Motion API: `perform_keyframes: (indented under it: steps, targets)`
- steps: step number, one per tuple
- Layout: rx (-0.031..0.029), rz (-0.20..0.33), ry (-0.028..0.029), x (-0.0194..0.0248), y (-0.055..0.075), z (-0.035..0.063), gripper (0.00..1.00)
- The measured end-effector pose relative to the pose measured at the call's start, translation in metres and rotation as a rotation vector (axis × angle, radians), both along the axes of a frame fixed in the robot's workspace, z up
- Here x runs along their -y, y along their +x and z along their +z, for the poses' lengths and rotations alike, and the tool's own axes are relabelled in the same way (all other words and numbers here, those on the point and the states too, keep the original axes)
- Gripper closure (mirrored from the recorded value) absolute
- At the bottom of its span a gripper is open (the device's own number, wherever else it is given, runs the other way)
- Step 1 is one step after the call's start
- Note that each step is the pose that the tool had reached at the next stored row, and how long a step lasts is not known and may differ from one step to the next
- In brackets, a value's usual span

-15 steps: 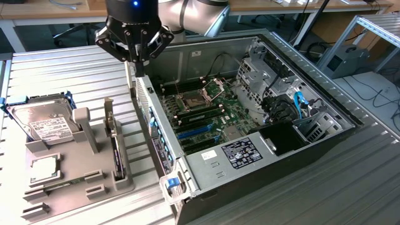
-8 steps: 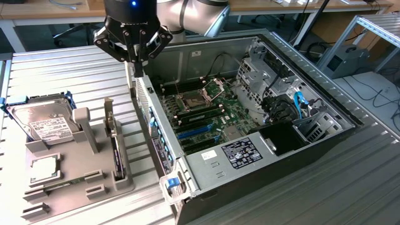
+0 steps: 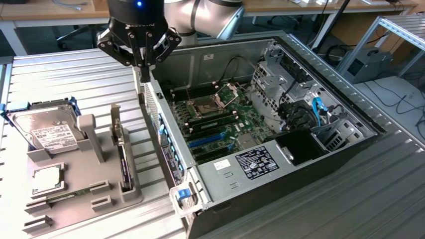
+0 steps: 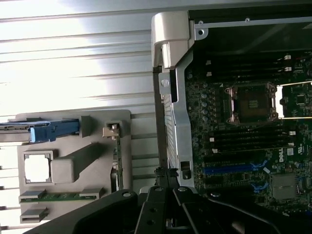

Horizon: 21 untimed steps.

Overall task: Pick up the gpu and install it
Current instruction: 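Reach for the gpu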

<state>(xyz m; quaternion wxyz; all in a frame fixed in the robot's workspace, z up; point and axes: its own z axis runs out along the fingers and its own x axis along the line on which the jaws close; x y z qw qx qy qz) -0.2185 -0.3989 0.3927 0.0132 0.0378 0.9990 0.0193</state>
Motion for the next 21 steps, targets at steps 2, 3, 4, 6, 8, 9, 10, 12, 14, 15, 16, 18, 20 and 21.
perform_keyframes:
  steps: [2, 3, 4, 6, 8, 9, 10, 12, 14, 15, 16, 18, 20, 21]
  targets:
    - [-0.0001, 0.0, -0.0001, 0.0, -0.001, 0.0, 0.89]
    - [-0.0001, 0.0, -0.0001, 0.0, -0.002, 0.0, 0.89]
    - [-0.0001, 0.0, -0.0002, 0.0, -0.002, 0.0, 0.89]
    - [0.0, 0.0, -0.0001, 0.0, -0.004, 0.0, 0.89]
    - [0.0, 0.0, -0.0001, 0.0, -0.005, -0.0001, 0.89]
    - [0.0, 0.0, -0.0001, 0.0, -0.006, -0.0001, 0.89]
    - [0.0, 0.0, -0.0001, 0.0, -0.006, -0.0001, 0.89]
    - [-0.0001, 0.0, -0.0001, 0.0, -0.007, -0.0001, 0.89]
    - [0.0, 0.0, -0.0001, 0.0, -0.009, -0.0002, 0.89]
    - [-0.0001, 0.0, -0.0002, 0.0001, -0.009, -0.0002, 0.89]
    - [0.0, 0.0, -0.0002, 0.0002, -0.01, -0.0003, 0.89]
    - [-0.0001, 0.0, -0.0003, 0.0005, -0.011, -0.0003, 0.89]
    - [0.0, 0.0, -0.0002, 0.0014, -0.013, -0.0004, 0.89]
    - [0.0, 0.0, -0.0002, 0.0018, -0.013, -0.0004, 0.89]
